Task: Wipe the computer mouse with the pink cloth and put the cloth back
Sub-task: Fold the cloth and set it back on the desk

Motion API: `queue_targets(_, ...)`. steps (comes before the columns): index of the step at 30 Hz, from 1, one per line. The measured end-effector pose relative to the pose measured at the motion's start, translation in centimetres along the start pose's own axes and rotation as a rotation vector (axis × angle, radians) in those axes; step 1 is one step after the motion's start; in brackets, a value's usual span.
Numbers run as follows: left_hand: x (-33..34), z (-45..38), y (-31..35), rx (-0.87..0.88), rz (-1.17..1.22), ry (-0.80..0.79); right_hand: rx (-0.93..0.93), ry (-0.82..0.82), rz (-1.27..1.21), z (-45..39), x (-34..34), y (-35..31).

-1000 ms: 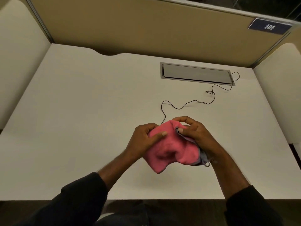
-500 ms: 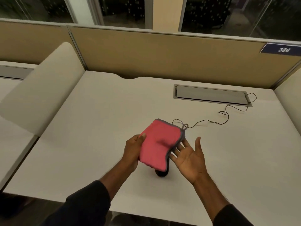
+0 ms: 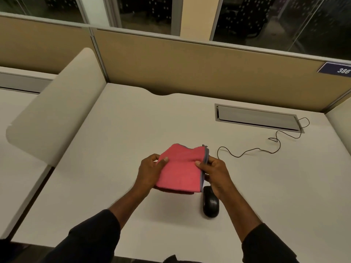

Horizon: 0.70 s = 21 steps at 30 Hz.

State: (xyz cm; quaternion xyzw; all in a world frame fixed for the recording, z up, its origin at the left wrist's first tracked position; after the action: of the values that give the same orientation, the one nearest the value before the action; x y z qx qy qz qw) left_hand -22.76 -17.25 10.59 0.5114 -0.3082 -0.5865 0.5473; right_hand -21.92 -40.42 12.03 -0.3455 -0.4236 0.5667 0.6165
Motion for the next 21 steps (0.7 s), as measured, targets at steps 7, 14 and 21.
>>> queue_targets(7,-4.3,-4.1,-0.2,-0.168,0.396,-0.245,-0.054,-0.053,-0.004,-1.8,5.0,-2.3)
queue_targets(14,-7.3,-6.6,3.9,0.009,0.388,-0.437,-0.232,-0.132,0.171,-0.6,7.9,-7.5)
queue_targets(21,-10.9,-5.0,12.1,0.511,0.42,-0.52,-0.665,-0.198,0.161,2.3,8.0,-13.6)
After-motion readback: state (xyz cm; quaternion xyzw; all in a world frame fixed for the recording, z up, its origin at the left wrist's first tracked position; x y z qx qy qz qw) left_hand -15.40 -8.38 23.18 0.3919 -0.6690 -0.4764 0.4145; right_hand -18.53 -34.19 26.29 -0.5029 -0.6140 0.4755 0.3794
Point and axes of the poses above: each hand's wrist, its own z-axis away from the middle knuckle, its own x-axis out of the palm, y = z × x, the point moved 5 cm from there along -z, towards the middle knuckle, and after that the axes turned 2 degrees about -z, right-handed, at the moved point
